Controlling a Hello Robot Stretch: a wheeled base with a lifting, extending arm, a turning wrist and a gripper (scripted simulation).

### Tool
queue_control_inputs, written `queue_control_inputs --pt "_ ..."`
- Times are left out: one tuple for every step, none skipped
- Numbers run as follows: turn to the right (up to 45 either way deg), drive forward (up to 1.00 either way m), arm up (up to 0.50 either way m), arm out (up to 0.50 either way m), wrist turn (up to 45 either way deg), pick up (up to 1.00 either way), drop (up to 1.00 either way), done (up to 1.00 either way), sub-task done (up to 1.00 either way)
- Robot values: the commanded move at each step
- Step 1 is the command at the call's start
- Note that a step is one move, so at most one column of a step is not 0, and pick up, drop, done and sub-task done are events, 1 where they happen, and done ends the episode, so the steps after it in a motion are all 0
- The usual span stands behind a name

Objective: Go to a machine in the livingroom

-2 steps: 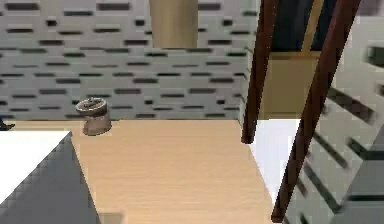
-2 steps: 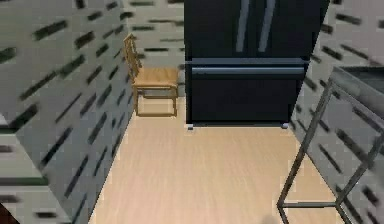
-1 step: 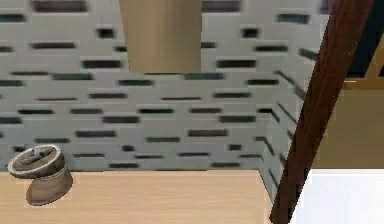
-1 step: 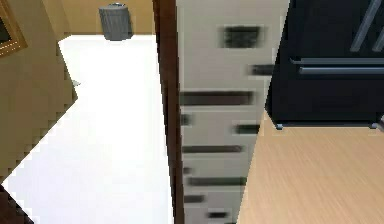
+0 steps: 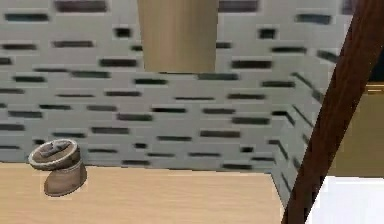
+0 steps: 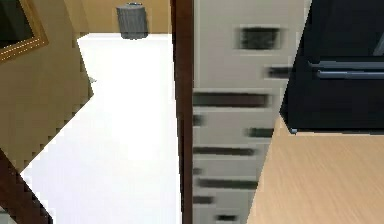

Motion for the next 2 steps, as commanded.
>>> queue_control_inputs --pt "0.0 0.20 0.00 0.00 0.0 0.00 0.00 0.00 0.00" --pt "45.0 0.00 0.00 0.00 0.0 0.00 0.00 0.00 0.00"
